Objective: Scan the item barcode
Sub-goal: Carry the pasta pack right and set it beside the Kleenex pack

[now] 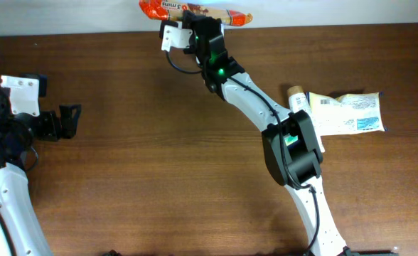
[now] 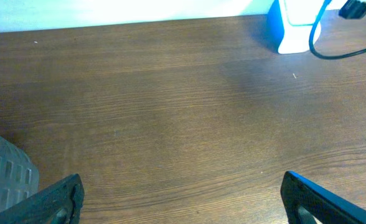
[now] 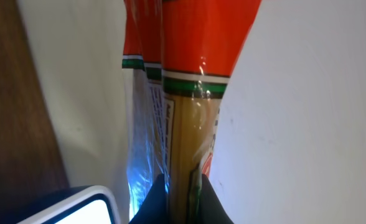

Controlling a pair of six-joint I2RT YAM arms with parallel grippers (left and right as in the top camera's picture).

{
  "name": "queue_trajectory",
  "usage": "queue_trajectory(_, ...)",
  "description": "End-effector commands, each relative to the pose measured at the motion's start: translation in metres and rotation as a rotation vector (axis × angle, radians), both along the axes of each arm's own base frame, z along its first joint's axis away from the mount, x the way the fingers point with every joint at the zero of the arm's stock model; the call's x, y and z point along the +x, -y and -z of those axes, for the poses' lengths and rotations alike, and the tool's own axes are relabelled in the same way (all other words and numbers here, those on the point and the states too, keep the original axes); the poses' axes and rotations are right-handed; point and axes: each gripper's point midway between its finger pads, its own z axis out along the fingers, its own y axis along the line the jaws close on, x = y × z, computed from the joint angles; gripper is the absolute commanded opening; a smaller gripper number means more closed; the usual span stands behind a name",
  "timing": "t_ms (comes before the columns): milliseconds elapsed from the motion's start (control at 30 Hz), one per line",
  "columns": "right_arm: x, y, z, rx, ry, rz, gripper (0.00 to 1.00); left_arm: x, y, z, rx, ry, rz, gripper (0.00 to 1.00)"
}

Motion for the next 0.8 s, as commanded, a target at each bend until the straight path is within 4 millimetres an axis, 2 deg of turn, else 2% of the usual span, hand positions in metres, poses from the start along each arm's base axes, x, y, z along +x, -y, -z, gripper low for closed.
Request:
queue_trajectory(0,-0.010,0.000,-0.065,0.031,0.083,0.000,0.04,0.001,0.000,-0.005,0.010,0.018,0.016,0.99)
queue_trajectory(67,-0.017,0.004,-0.086,0.093,0.065,0.006,0.04,0.001,0.000,-0.005,0.009,0.018,0.016,0.99)
queue_trajectory(167,-0.038,0.016,-0.110,0.257,-0.088,0.039,0.04,0.001,0.000,-0.005,0.010,0.018,0.016,0.99)
queue_trajectory(267,-0.071,0.033,-0.127,0.451,-0.298,0.100,0.04,0.001,0.000,-0.005,0.010,0.018,0.016,0.99)
queue_trajectory(333,-0.103,0.047,-0.141,0.603,-0.469,0.126,0.04,0.001,0.000,-0.005,0.010,0.018,0.016,0.99)
queue_trajectory(400,-0.131,0.066,-0.145,0.793,-0.657,0.200,0.04,0.001,0.000,-0.005,0.009,0.018,0.016,0.99)
queue_trajectory(433,-0.145,0.077,-0.140,0.868,-0.762,0.253,0.04,0.001,0.000,-0.005,0.010,0.018,0.016,0.99)
queue_trajectory(467,-0.168,0.097,-0.117,0.921,-0.947,0.357,0.04,0.001,0.000,-0.005,0.010,0.018,0.016,0.99)
queue_trajectory(600,-0.223,0.159,-0.042,0.811,-1.288,0.689,0.04,0.001,0.000,-0.005,0.010,0.018,0.016,0.99)
queue_trajectory(633,-0.228,0.165,-0.036,0.799,-1.318,0.720,0.04,0.001,0.000,-0.005,0.010,0.018,0.016,0.99)
queue_trajectory(667,-0.238,0.179,-0.018,0.770,-1.378,0.795,0.04,0.001,0.000,-0.005,0.010,0.018,0.016,0.99)
queue_trajectory(767,-0.242,0.200,0.021,0.737,-1.456,0.901,0.04,0.001,0.000,-0.005,0.010,0.018,0.016,0.99)
